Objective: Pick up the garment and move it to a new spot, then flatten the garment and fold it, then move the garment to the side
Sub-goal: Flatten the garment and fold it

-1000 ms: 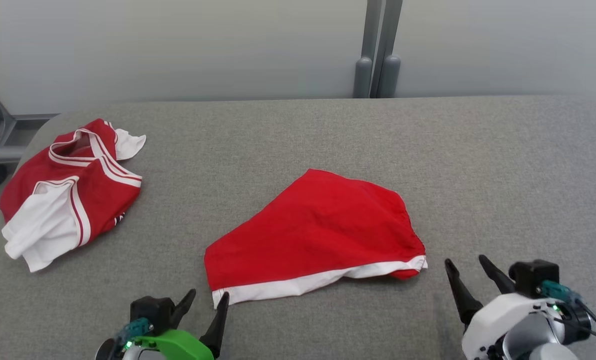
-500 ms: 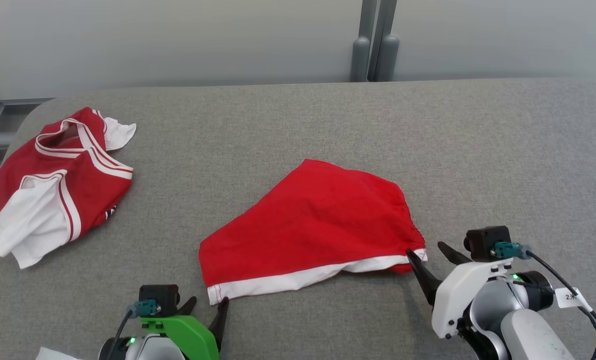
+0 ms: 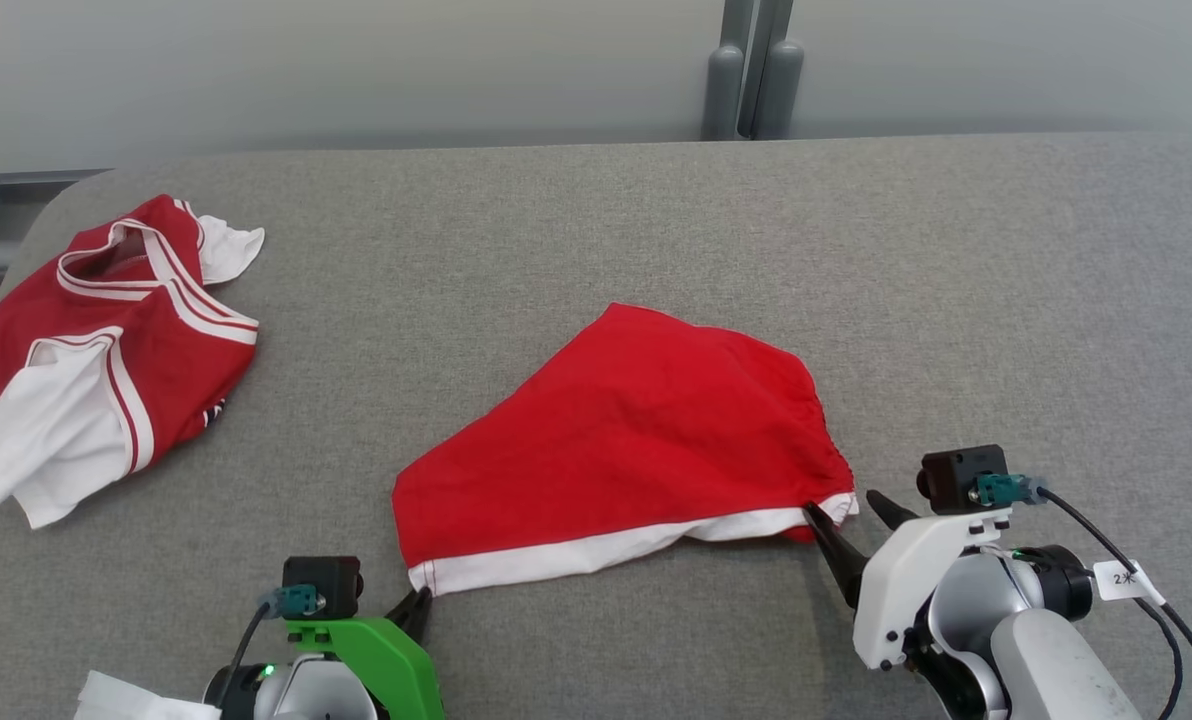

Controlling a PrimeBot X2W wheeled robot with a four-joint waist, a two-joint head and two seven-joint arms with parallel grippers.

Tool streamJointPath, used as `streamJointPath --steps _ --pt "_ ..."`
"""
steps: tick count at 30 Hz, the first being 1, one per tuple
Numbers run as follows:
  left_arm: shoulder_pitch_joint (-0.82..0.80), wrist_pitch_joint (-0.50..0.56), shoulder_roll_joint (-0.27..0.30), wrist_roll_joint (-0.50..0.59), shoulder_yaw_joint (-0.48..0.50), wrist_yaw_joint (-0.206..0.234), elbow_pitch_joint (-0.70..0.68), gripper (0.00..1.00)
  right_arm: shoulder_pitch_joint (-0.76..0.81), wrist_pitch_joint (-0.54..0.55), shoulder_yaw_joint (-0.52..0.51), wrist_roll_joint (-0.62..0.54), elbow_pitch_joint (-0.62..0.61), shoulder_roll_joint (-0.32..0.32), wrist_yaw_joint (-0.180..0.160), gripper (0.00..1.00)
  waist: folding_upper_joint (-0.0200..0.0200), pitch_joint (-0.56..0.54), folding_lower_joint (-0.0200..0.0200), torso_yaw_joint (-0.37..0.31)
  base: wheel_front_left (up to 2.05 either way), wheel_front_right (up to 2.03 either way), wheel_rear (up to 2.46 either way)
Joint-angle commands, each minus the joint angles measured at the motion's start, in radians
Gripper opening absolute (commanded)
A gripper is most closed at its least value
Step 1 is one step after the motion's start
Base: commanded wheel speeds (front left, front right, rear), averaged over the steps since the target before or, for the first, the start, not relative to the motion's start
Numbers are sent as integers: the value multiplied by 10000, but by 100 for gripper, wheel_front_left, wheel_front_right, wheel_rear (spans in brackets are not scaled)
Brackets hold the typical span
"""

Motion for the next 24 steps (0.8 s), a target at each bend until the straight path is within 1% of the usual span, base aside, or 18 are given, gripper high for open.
streamJointPath --steps 1,6,10,12,13,14,16,18,24 --pt "-135 -39 16 -65 -51 -64 65 0 -144 16 -21 -4 77 2 0 100 -1 25 0 10 0 0 0" --pt "-251 -171 30 -72 -81 -37 106 0 -251 -67 -235 228 282 109 0 100 -1 160 0 41 0 0 0" --pt "-337 -239 67 -90 -70 9 132 0 -422 -81 -157 459 467 161 0 100 -1 278 0 57 0 0 0" --pt "-366 -258 82 -117 -55 21 165 0 -464 -93 -86 554 584 180 0 70 -1 326 0 66 0 0 0" --pt "-360 -286 98 -130 -48 36 200 0 -500 -110 -18 618 678 195 0 58 -1 354 0 76 0 0 0" --pt "-368 -300 103 -131 -47 44 212 0 -530 -129 -1 637 706 202 0 46 -1 367 0 80 0 0 0" --pt "-393 -306 119 -150 -49 53 234 0 -576 -192 23 649 757 210 0 25 -1 382 0 92 0 0 0" --pt "-401 -349 133 -162 -45 68 238 0 -565 -272 46 674 760 216 0 0 -1 380 0 104 0 0 0" --pt "-517 -734 66 -349 184 163 -125 0 -314 -502 23 751 251 225 0 0 -1 341 0 95 0 0 0"
